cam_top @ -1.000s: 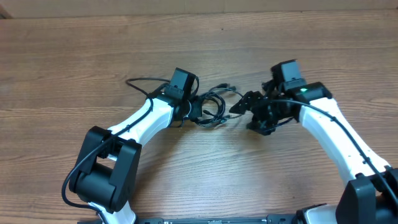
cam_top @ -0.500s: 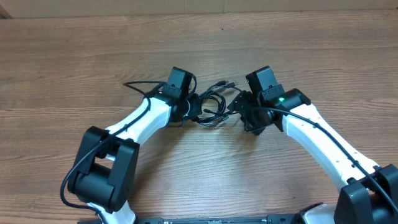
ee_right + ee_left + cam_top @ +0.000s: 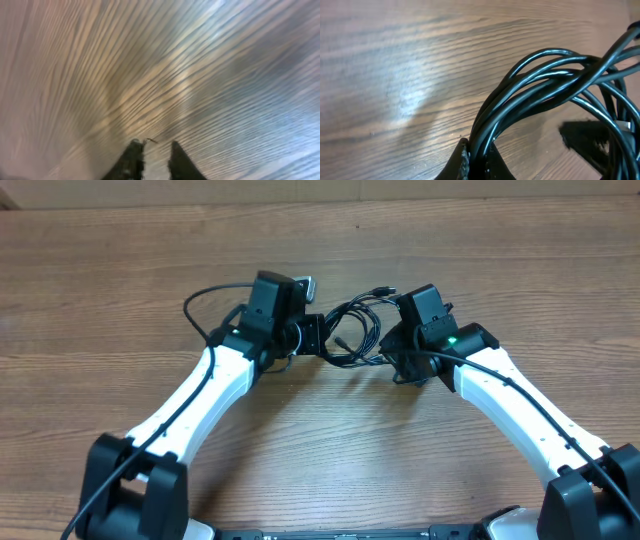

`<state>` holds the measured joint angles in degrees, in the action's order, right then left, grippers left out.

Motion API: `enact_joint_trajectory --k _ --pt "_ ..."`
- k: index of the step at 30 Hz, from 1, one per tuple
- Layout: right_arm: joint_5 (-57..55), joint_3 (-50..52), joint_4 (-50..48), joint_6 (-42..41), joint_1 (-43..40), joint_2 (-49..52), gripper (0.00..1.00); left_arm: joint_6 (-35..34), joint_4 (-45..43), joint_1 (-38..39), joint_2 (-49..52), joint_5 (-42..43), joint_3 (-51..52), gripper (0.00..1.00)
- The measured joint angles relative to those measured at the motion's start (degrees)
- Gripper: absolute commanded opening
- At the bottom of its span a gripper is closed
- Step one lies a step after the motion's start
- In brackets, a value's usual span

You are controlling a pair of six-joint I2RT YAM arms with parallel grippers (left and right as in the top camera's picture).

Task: Untangle cables

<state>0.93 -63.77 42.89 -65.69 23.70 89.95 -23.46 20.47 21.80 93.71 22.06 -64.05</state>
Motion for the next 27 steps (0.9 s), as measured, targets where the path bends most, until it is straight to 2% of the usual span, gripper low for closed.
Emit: enact_joint_trajectory --k 3,7,13,15,21,23,27 --pt "-4.5 0.0 2.3 0.9 -0.8 0.0 0.11 7.5 2.6 -1.4 -2.6 0.9 0.0 0.04" --pt "-7.3 0.0 4.3 3.2 -4.1 0.0 0.11 16.4 7.2 -2.5 -3.8 0.8 -0.1 0.04" --pt "-7.4 0.0 5.1 7.7 -10.2 0.0 0.25 24.3 10.8 -3.3 -3.8 -2.8 -0.1 0.04" --pt "-6.6 0.0 5.2 9.7 -11.0 0.0 0.31 25.8 11.1 -3.5 -3.8 -3.2 -0.1 0.04" --pt "-1.0 0.2 4.2 17.6 -11.3 0.0 0.73 28.6 10.8 -3.7 -3.8 -4.5 -0.1 0.04" --pt "2.7 0.2 3.5 21.6 -11.3 0.0 0.82 29.3 10.7 -3.7 -3.8 -4.7 -0.1 0.04" --pt "11.9 0.2 5.2 31.8 -11.3 0.0 0.88 31.0 10.3 -3.7 -3.8 -4.9 -0.1 0.04"
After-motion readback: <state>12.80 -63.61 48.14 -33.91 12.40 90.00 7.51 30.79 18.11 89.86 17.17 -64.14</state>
